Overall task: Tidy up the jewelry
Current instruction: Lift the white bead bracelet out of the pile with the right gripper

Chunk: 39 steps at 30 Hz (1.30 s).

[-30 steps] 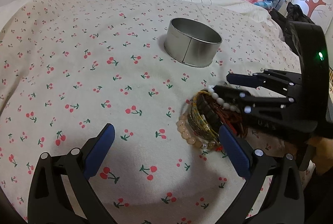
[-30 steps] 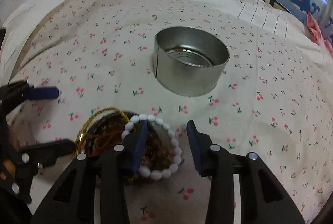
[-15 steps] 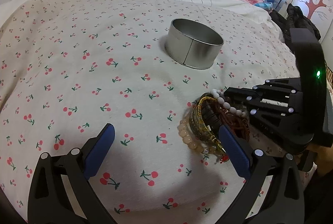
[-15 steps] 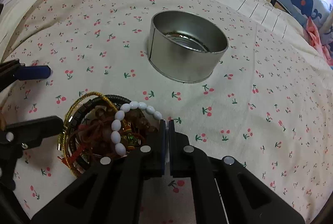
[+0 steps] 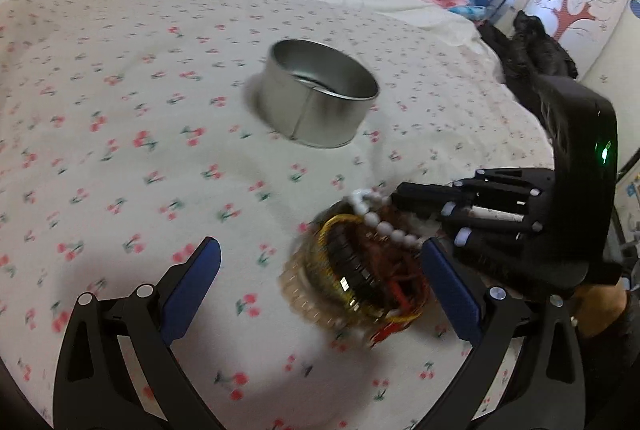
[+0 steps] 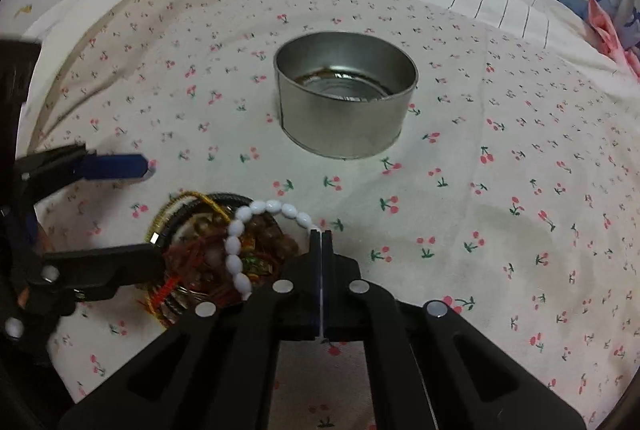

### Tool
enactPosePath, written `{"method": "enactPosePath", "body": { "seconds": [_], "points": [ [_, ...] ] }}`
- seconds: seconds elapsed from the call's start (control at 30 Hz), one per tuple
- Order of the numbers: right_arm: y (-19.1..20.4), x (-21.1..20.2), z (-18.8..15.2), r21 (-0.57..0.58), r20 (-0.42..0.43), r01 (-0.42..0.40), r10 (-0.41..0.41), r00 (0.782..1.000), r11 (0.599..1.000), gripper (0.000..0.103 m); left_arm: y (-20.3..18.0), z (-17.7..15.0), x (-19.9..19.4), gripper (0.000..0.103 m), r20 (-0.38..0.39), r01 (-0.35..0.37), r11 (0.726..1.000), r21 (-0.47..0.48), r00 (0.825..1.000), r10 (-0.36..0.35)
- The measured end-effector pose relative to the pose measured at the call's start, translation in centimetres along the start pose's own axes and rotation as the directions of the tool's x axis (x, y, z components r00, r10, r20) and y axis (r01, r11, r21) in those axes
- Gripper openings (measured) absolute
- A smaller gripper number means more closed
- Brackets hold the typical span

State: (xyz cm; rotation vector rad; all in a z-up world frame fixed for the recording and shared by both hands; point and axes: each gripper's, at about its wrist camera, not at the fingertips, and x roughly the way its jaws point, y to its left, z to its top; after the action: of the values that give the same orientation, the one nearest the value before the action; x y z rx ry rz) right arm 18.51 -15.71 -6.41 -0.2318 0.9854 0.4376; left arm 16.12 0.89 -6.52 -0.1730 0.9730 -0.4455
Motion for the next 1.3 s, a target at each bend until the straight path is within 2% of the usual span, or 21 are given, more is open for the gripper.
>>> {"method": "enactPosePath", "body": {
  "seconds": [0.03, 0.07, 0.1, 0.13, 0.2, 0.27, 0.37, 0.5, 0.6, 0.7, 0.73, 0.77, 0.8, 0.83, 0.9, 0.93, 1.03, 1.1, 1.23, 1.27, 1.3],
  "points": [
    [-0.1, -0.2, 0.0, 0.004, 0.018, 0.013, -0.013, 1.000, 1.000, 0.064, -0.1, 0.1, 0.2, 0.096, -0.002, 0.018, 1.000, 0.007, 1.000, -0.018],
    [-0.2, -0.6, 0.1, 0.003, 0.028, -0.012, 0.012, 1.000, 1.000, 0.066, -0.1, 0.0, 0.1, 0.095, 0.006, 0.024, 1.000, 0.004, 1.000, -0.024],
    [-0.3, -0.8, 0.1, 0.007, 0.032, -0.028, 0.028, 0.999, 1.000, 0.066, 0.0, -0.1, 0.0, 0.081, 0.009, 0.025, 1.000, -0.002, 1.000, -0.025],
    [-0.5, -0.8, 0.2, 0.014, 0.034, -0.032, 0.032, 0.999, 0.999, 0.066, 0.1, -0.2, 0.4, 0.049, -0.022, 0.026, 1.000, 0.004, 0.999, -0.026],
    [-0.4, -0.6, 0.2, 0.007, 0.025, -0.028, 0.028, 0.999, 1.000, 0.066, 0.7, -0.4, 0.8, 0.027, -0.050, 0.064, 0.998, -0.023, 0.997, -0.065],
    [-0.2, -0.3, 0.2, -0.012, 0.010, -0.008, 0.008, 1.000, 1.000, 0.066, 0.6, -0.4, 0.5, 0.021, -0.054, 0.061, 0.998, -0.008, 0.997, -0.061],
    [-0.4, -0.4, 0.2, -0.005, 0.012, -0.011, 0.011, 1.000, 1.000, 0.067, 0.3, -0.6, -0.1, 0.021, -0.065, 0.041, 0.999, 0.026, 0.997, -0.039],
    [-1.0, -0.8, 0.1, 0.029, 0.027, -0.072, 0.071, 0.997, 0.997, 0.067, 1.4, -0.5, -0.4, 0.022, -0.138, 0.091, 0.996, -0.004, 0.986, -0.090],
    [-0.6, -0.6, 0.0, 0.017, 0.012, -0.094, 0.094, 0.996, 0.995, 0.067, 2.1, -0.4, -1.0, 0.039, -0.155, 0.099, 0.995, -0.028, 0.983, -0.102],
    [0.1, 0.2, -0.2, -0.016, -0.029, -0.087, 0.086, 0.996, 0.996, 0.066, 2.7, -0.5, -1.0, 0.039, -0.161, 0.123, 0.992, -0.036, 0.979, -0.127],
    [0.0, 0.3, -0.2, -0.009, -0.030, -0.095, 0.094, 0.995, 0.995, 0.065, 2.7, -0.6, -0.9, 0.030, -0.160, 0.140, 0.989, -0.042, 0.976, -0.145],
    [-0.1, 0.3, -0.2, 0.000, -0.031, -0.111, 0.111, 0.993, 0.994, 0.057, 2.6, -0.6, -0.8, 0.022, -0.161, 0.165, 0.985, -0.041, 0.972, -0.169],
    [-0.3, 0.3, -0.1, 0.014, -0.035, -0.132, 0.132, 0.991, 0.991, 0.043, 2.4, -0.7, -0.9, 0.015, -0.160, 0.182, 0.983, -0.036, 0.970, -0.185],
    [-0.4, 0.4, -0.2, 0.019, -0.040, -0.131, 0.131, 0.991, 0.991, 0.038, 2.1, -0.7, -1.0, 0.013, -0.153, 0.172, 0.985, -0.018, 0.973, -0.173],
    [-0.6, 0.7, -0.3, 0.021, -0.054, -0.112, 0.113, 0.992, 0.993, 0.018, 1.3, -0.7, -1.5, 0.011, -0.142, 0.154, 0.987, 0.035, 0.979, -0.147],
    [-0.7, 0.7, -0.4, 0.027, -0.054, -0.112, 0.113, 0.992, 0.993, 0.018, 1.2, -0.7, -1.7, 0.002, -0.140, 0.153, 0.987, 0.041, 0.979, -0.146],
    [-1.1, 0.5, -0.3, 0.043, -0.033, -0.098, 0.099, 0.995, 0.994, 0.021, 1.3, -0.4, -2.5, 0.002, -0.134, 0.132, 0.989, 0.064, 0.983, -0.122],
    [-1.3, 0.5, -0.2, 0.050, -0.017, -0.079, 0.080, 0.997, 0.996, 0.050, 1.6, -0.2, -3.0, 0.002, -0.127, 0.118, 0.990, 0.080, 0.986, -0.107],
    [0.0, 1.6, -0.5, -0.024, -0.056, -0.030, 0.029, 0.998, 0.999, 0.049, 2.4, 0.1, -3.6, 0.002, -0.113, 0.118, 0.990, 0.079, 0.988, -0.109],
    [0.4, 1.7, -0.5, -0.040, -0.058, -0.034, 0.032, 0.998, 0.999, 0.037, 2.5, 0.0, -3.7, 0.002, -0.112, 0.118, 0.990, 0.079, 0.988, -0.109],
    [0.6, 1.7, -0.5, -0.044, -0.065, -0.063, 0.060, 0.996, 0.997, 0.010, 2.5, 0.0, -3.7, 0.002, -0.110, 0.117, 0.990, 0.082, 0.988, -0.107]
  ]
}}
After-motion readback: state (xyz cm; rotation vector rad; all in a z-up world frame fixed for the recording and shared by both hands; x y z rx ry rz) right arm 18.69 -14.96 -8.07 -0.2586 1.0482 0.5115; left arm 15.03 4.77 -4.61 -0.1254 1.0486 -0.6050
